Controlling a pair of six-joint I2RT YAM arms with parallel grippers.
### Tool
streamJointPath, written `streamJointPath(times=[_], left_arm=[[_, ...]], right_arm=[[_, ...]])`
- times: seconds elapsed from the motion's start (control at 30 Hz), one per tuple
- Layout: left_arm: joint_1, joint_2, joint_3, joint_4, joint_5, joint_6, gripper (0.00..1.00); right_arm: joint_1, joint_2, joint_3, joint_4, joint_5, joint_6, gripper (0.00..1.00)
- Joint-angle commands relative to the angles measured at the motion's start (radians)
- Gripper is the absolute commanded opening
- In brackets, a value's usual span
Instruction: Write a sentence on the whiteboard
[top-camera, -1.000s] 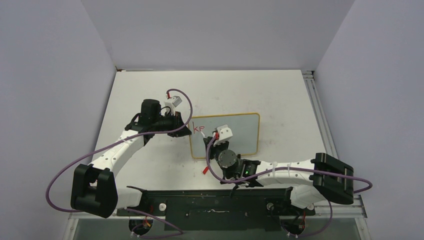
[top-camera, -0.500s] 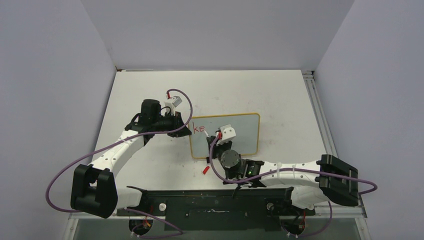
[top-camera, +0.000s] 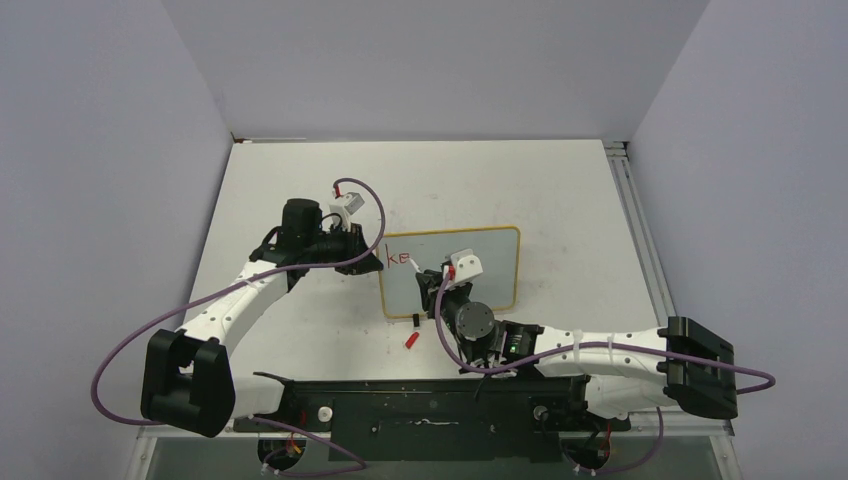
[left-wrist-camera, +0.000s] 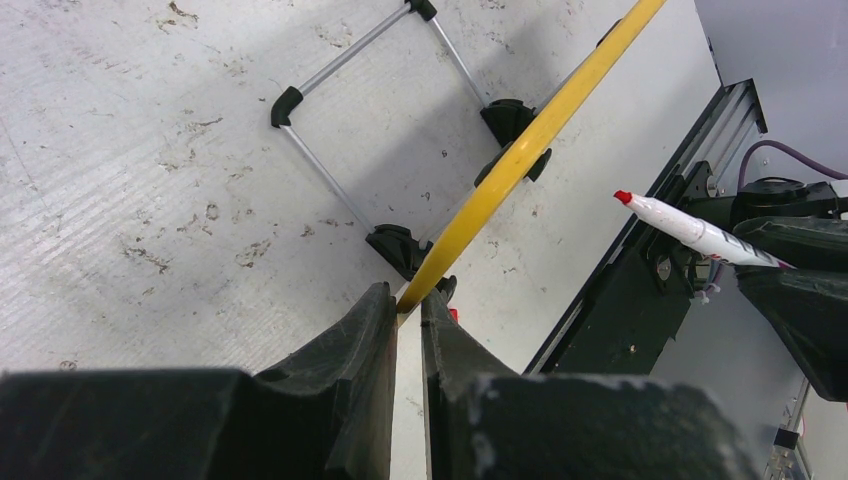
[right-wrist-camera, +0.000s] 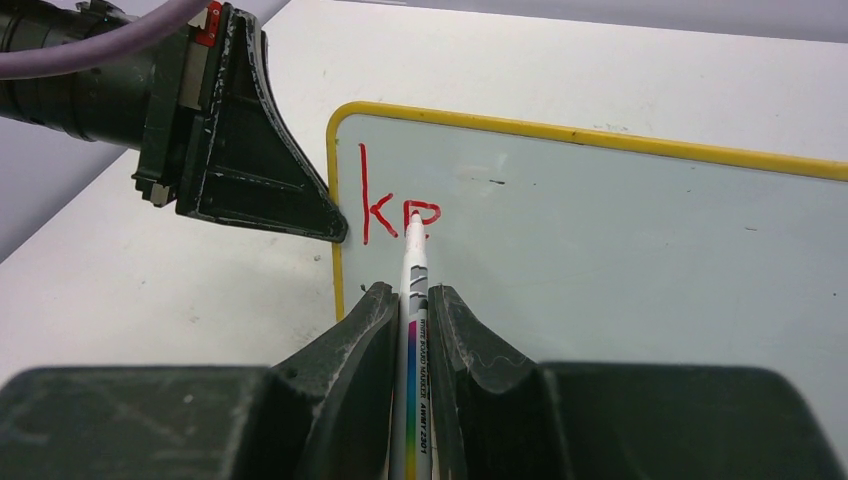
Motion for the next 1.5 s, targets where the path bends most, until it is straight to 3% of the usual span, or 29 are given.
streamJointPath(times=[0.0, 0.87, 1.47], left_arm=[[-0.005, -0.032, 0.032, 0.016, 0.018, -0.006, 0.00], [-0.005, -0.024, 0.035, 0.014, 0.020, -0.005, 0.00], [-0.005, -0.026, 0.033, 0.015, 0.020, -0.006, 0.00]], right_arm=[[-0.018, -0.013, -0.002, 0.012, 0.005, -0.003, 0.05], [-0.086, 0.044, -0.009, 0.032, -0.068, 0.037, 0.05], [-0.087, 0.036, -0.026, -0.015, -0.032, 0.073, 0.05]])
